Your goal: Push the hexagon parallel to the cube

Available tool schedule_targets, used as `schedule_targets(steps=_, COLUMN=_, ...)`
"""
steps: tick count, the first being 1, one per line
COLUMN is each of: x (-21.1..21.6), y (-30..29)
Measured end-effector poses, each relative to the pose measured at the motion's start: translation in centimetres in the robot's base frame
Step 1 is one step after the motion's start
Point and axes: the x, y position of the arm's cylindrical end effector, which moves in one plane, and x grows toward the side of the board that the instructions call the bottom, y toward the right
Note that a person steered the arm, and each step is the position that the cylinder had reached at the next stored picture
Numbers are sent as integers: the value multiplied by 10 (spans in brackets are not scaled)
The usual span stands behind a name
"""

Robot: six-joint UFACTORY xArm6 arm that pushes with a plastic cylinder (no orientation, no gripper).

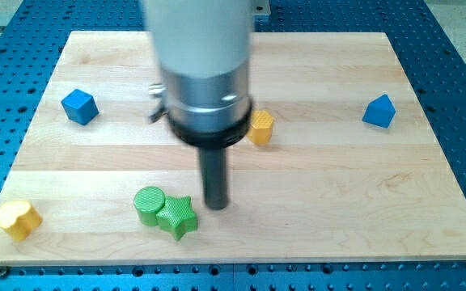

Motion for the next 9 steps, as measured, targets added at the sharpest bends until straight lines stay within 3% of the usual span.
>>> schedule_targets(steps=2, x=-29, y=85)
schedule_targets(steps=3, x=-84, y=76)
schedule_targets(steps=4, x=-105, y=52)
schedule_targets(steps=6, x=-108, y=31)
schedule_targets(steps=8, x=-128, y=-29)
schedule_targets(steps=9, x=-129, y=11)
